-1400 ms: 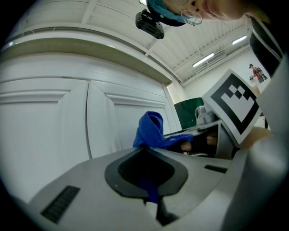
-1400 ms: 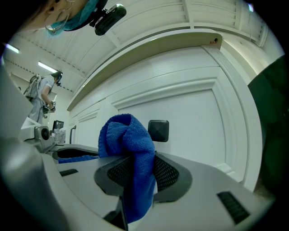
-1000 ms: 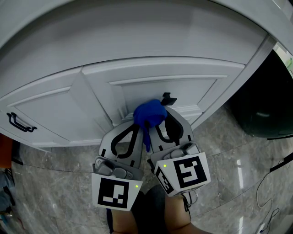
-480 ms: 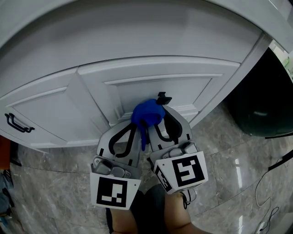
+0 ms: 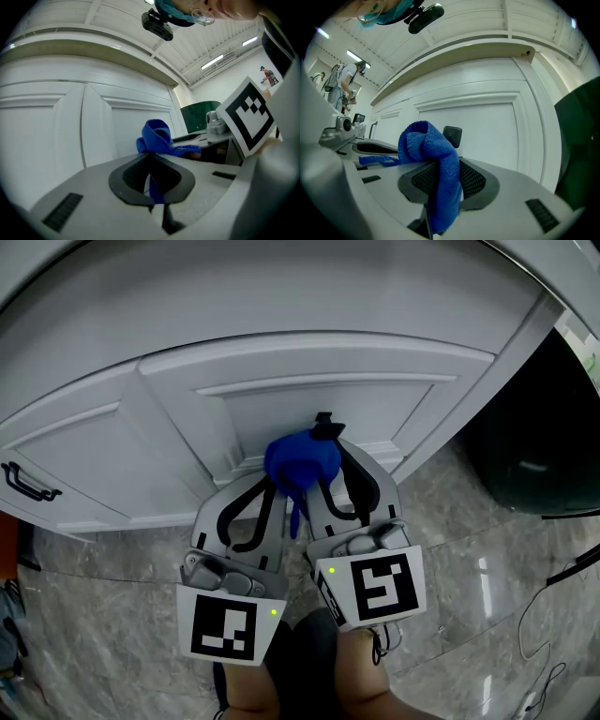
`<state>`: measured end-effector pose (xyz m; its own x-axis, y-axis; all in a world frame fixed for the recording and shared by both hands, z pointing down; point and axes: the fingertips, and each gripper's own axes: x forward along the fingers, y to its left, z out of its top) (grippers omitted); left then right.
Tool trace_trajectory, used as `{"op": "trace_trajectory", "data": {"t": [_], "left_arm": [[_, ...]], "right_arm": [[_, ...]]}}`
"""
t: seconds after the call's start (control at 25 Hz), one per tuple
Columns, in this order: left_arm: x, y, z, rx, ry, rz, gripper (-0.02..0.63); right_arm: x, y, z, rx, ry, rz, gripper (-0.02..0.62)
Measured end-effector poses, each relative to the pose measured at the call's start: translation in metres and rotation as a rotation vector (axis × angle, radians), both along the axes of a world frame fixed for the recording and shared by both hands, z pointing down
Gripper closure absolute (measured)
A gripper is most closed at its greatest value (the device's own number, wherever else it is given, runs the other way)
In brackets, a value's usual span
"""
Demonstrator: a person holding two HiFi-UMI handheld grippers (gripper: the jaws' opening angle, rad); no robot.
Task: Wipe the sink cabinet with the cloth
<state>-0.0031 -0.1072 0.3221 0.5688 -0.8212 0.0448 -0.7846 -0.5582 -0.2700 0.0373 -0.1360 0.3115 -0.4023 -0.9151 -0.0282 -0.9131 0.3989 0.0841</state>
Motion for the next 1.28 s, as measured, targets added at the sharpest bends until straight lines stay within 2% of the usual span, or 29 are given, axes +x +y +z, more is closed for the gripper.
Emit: {"op": "trace_trajectory", "data": {"t": [0.32, 0.96, 1.28], "left_arm": [[0.003, 0.001, 0.004, -0.036, -0.005, -0.015, 0.606], [0.007, -0.001, 0.012, -0.045, 0.011, -0.016, 0.606], [0.008, 0.001, 0.008, -0.029, -0.013, 0.008, 0.606]], "right_arm": [[0.011, -0.002, -0.001, -0.01, -0.016, 0.025, 0.479], [0.017, -0.003, 0.002, -0.008, 0.004, 0.037, 0.479], [0.029, -0.002, 0.003, -0.019, -0.007, 0.073, 0.479]]}}
